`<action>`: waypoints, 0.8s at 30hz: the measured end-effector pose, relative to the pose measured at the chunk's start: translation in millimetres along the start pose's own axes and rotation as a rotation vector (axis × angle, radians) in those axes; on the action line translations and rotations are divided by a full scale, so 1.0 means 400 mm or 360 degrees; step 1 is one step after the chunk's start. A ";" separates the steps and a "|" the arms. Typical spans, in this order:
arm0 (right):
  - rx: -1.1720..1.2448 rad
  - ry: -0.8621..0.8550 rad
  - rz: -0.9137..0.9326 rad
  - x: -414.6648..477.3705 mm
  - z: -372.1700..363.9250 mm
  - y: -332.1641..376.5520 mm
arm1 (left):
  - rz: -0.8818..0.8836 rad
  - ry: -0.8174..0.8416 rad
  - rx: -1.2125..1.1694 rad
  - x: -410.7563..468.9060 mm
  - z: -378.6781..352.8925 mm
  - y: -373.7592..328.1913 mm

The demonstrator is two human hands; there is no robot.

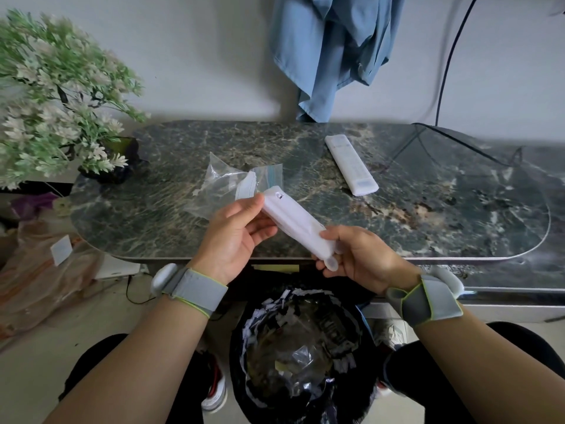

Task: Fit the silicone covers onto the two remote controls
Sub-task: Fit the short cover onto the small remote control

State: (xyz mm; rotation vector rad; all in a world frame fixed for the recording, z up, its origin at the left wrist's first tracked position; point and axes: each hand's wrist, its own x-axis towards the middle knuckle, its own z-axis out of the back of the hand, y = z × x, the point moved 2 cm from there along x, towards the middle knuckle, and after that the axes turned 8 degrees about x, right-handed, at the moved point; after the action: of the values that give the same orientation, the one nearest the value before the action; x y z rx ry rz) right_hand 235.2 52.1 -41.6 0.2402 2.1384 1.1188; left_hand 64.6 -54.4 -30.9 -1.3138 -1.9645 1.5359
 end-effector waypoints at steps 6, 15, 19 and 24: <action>-0.0535 0.0045 0.0531 -0.006 -0.006 0.004 | 0.0088 0.0095 -0.0146 -0.004 -0.008 0.010; -0.0247 0.0233 0.0192 -0.011 -0.013 -0.003 | -0.0023 0.0121 -0.0106 -0.002 -0.016 0.009; -0.0136 0.0234 0.0074 -0.011 -0.002 0.002 | -0.0523 0.0067 0.0682 -0.004 -0.002 -0.003; -0.0170 0.0180 0.0032 -0.013 0.006 0.002 | -0.0634 0.0207 0.1393 -0.003 0.017 -0.013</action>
State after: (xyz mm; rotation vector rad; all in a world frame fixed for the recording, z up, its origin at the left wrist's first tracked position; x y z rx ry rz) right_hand 240.6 51.8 -39.5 0.1531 2.1706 1.2811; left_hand 58.0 -59.3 -28.7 -0.5881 -1.1218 1.7204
